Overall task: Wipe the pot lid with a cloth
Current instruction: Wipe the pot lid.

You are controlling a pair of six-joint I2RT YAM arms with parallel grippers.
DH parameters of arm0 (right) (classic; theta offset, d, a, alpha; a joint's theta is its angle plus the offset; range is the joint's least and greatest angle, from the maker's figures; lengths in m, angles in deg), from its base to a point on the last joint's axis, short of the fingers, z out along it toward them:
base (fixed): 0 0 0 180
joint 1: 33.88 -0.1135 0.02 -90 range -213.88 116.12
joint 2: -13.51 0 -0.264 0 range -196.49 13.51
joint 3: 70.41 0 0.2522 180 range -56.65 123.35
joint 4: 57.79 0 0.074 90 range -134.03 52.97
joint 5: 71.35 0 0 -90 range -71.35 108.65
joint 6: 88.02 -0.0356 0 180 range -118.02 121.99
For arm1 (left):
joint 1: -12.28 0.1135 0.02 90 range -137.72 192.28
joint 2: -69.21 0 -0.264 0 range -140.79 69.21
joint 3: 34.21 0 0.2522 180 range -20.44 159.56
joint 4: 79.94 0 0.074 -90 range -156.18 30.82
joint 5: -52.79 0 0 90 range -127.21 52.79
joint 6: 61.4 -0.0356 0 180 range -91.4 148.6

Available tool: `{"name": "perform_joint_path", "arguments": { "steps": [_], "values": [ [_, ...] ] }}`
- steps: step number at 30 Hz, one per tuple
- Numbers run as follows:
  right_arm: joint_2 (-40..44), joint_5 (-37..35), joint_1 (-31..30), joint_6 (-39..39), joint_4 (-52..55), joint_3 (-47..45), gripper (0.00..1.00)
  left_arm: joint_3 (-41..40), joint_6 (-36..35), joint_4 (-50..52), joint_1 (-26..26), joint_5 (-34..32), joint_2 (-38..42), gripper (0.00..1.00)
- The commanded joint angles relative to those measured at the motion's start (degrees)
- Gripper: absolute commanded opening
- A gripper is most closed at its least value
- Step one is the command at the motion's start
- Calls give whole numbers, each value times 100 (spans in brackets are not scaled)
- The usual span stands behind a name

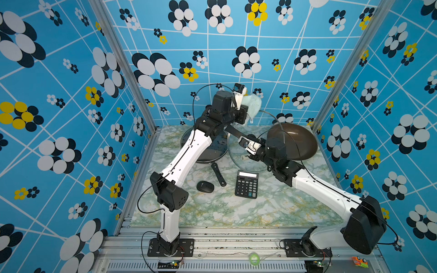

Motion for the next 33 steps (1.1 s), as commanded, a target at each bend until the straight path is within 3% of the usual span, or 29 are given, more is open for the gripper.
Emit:
{"name": "perform_joint_path", "arguments": {
  "steps": [1,4,7,21,27,33],
  "values": [
    [62,-63,-3,10,-1228,466,0,275,128,-107,-318,771,-431,0],
    [47,-39,-1,32,-1238,496,0,453,289,-18,-376,710,-710,0],
    [65,-52,-3,53,-1317,502,0,434,162,135,-338,43,-819,0],
    [204,-219,11,315,-1508,359,0,636,489,1362,589,-1572,-1518,0],
    [242,-284,6,299,-1459,340,0,492,577,1430,1004,-2124,-1180,0],
    [146,-393,43,26,-1649,300,0,-882,1079,147,1555,-1924,25,0]
  ]
}}
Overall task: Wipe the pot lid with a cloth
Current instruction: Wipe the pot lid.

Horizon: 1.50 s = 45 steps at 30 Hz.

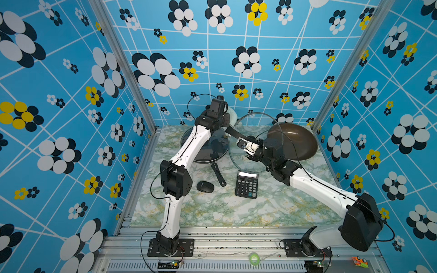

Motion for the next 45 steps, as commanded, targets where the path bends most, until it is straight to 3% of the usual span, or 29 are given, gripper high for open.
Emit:
{"name": "perform_joint_path", "arguments": {
  "steps": [1,6,11,15,19,26,31,35,41,45],
  "values": [
    [306,-224,64,-194,-1516,291,0,-737,404,-946,321,28,998,0],
    [185,-200,138,-380,-2062,153,0,-1793,459,-1843,441,459,1956,0],
    [-23,-319,149,237,-2591,45,0,-2500,312,-2389,333,941,2574,0],
    [-190,-26,173,432,-2586,198,0,-2818,202,-3009,170,1696,2929,0],
    [-440,156,116,623,-2687,485,0,-2324,-131,-2939,-274,2202,2769,0],
    [-701,402,7,910,-2670,787,0,-1012,-456,-2215,-959,2520,1676,0],
    [-720,467,-68,947,-2703,836,0,-311,-421,-1826,-1140,2272,951,0],
    [-634,469,-133,1074,-2686,843,0,-181,-341,-1596,-1113,1718,633,0],
    [-529,488,-225,1182,-2636,852,0,705,-227,-869,-798,860,-153,0],
    [-481,335,-227,1076,-2788,844,0,696,-148,-573,-455,269,-248,0]
  ]
}}
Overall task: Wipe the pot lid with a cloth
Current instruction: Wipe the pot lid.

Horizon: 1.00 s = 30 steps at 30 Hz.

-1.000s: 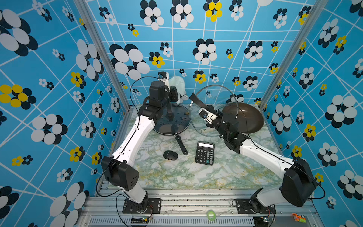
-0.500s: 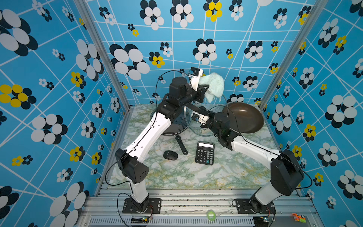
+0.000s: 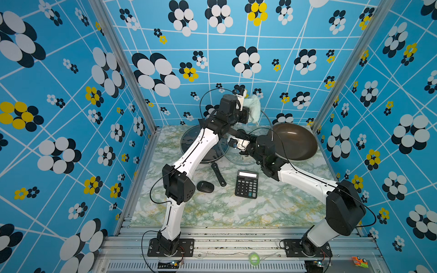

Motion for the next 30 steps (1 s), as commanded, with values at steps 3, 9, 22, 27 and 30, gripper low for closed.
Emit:
{"name": "perform_joint_path", "arguments": {
  "steps": [3,9,22,27,30],
  "values": [
    [523,-231,-107,40,-1552,374,0,-246,283,559,712,-956,82,0],
    [494,-473,17,-649,-1789,296,0,-1467,415,-179,1292,-926,1158,0],
    [216,-1070,192,-3909,-1695,1099,0,-3581,803,-1217,1578,-628,2965,0],
    [369,-1572,663,-7154,-638,1763,0,-4148,1041,-1369,1655,-588,3292,0],
    [501,-1221,1221,-9357,-93,1983,0,-4350,1246,-1527,1681,-262,3319,0]
  ]
}}
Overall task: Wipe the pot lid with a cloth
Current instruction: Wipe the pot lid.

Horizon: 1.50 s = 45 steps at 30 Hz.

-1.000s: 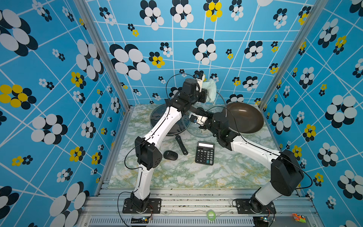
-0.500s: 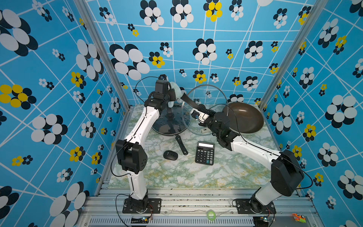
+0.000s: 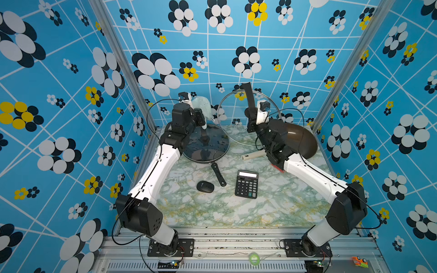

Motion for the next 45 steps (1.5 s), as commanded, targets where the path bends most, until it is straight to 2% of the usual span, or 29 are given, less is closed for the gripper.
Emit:
{"name": "perform_joint_path", "arguments": {
  "steps": [1,3,6,11,13,19,22,28,36,45],
  "values": [
    [511,27,719,-3461,-190,404,0,-254,352,-405,54,495,75,0],
    [536,554,1133,-4754,-247,323,0,-339,507,-720,-6,963,4,0],
    [502,1168,1495,-6012,-735,110,0,-130,540,-961,-223,1374,-294,0],
    [172,2095,1802,-7519,-1624,56,0,859,681,-1340,-564,2193,-1107,0],
    [-3,2460,1853,-7874,-2031,129,0,1401,804,-1494,-634,2391,-1474,0],
    [-583,3794,1971,-8562,-2851,682,0,3099,1345,-1950,-655,2914,-2605,0],
    [-772,4086,1980,-8762,-3281,791,0,3739,1485,-1985,-646,2936,-2984,0],
    [-1019,4773,1980,-8718,-3481,1302,0,4652,1687,-2003,-637,2901,-3537,0],
    [-1522,4985,1981,-9192,-4362,1909,0,4761,1879,-1725,-895,2994,-3937,0],
    [-1916,5076,2062,-9292,-4659,2462,0,4395,1462,-362,-1613,3419,-3870,0]
  ]
}}
